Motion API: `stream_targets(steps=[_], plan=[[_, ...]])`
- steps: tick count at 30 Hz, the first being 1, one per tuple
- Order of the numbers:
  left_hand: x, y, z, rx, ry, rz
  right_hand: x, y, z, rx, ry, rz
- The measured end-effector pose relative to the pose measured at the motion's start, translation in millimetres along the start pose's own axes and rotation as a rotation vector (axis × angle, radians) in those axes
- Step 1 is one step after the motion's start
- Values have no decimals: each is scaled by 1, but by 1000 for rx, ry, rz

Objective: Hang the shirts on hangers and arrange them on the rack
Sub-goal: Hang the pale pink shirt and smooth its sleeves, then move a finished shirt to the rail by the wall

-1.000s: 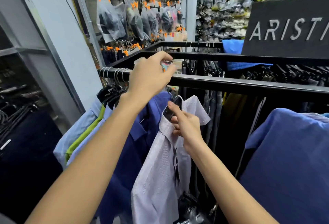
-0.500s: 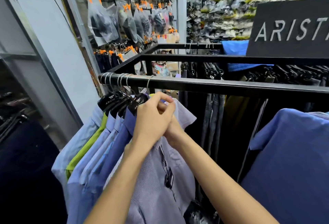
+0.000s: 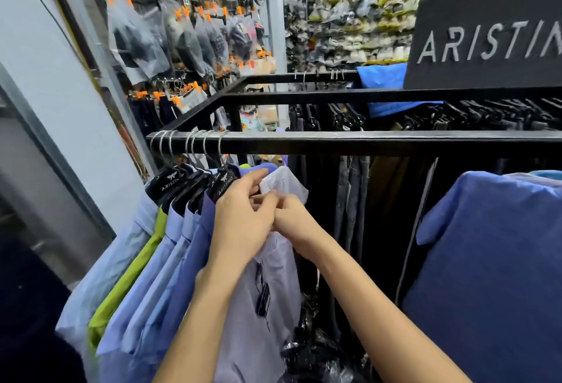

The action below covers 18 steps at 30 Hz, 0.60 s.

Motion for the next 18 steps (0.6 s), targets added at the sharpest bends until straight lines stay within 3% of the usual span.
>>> stream_targets(steps=[4, 18], plan=[[-8, 28, 53, -145, -19, 105, -41, 3, -77, -292, 472, -206], [-91, 176, 268, -658, -462, 193, -302, -11, -283, -581, 1370, -401]])
Point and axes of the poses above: each hand's wrist, its own x-axis towards the middle knuckle, its own z-axis out of the palm, y = z × x, the point moved 8 cm from there along x, towards the middle knuckle, and after that the axes turned 11 degrees about z, right-handed, at the moved point
